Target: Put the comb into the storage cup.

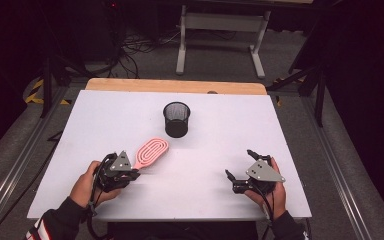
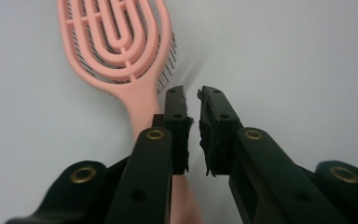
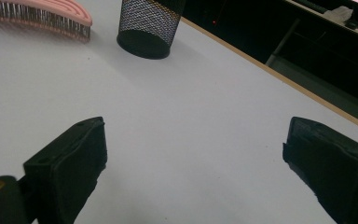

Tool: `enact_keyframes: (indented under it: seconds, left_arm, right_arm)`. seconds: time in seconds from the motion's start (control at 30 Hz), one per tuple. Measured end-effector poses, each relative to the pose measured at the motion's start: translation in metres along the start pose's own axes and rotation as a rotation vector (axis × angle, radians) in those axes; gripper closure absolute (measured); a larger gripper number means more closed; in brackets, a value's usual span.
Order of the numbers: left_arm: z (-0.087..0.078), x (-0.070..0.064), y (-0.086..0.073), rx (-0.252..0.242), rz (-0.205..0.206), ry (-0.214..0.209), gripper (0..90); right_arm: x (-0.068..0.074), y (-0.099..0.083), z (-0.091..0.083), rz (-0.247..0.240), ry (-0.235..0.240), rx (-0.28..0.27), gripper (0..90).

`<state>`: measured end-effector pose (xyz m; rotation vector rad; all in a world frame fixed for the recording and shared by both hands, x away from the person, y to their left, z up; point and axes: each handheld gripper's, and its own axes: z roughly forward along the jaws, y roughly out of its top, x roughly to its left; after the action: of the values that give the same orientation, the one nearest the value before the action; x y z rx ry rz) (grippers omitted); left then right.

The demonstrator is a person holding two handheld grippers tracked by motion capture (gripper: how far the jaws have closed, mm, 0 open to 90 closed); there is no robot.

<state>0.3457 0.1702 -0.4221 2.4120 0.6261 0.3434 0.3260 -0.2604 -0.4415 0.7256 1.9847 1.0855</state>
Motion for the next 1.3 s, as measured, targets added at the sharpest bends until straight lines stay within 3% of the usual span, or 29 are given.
enact_keyframes:
  seconds: [0.47, 0.7, 0.87, 0.97, 1.07, 1.2, 1.3]
  left_arm:
    - [-0.007, 0.011, -0.007, -0.020, -0.099, 0.124, 37.0]
    - [-0.004, 0.014, -0.010, -0.038, -0.144, 0.147, 18.1]
    - [0.003, 0.019, -0.011, -0.014, -0.190, 0.150, 8.6]
    - [0.007, 0.022, -0.011, -0.004, -0.205, 0.140, 6.2]
    - [0.016, 0.027, -0.009, 0.027, -0.227, 0.094, 6.1]
    - [0.026, 0.031, -0.002, 0.074, -0.218, 0.061, 6.5]
    - [0.032, 0.031, 0.002, 0.106, -0.216, 0.066, 12.0]
  right_arm:
    - [0.000, 0.000, 0.001, -0.004, 0.004, 0.006, 6.3]
    - [0.000, 0.000, 0.001, -0.003, 0.004, 0.007, 6.3]
    - [0.000, 0.000, 0.001, -0.006, 0.006, 0.009, 6.3]
    - [0.000, 0.000, 0.002, -0.004, 0.008, 0.012, 6.3]
    - [0.001, 0.000, 0.003, -0.011, 0.010, 0.015, 6.3]
    - [0.001, 0.000, 0.003, -0.013, 0.012, 0.019, 6.3]
    - [0.002, 0.000, 0.003, -0.014, 0.014, 0.020, 6.3]
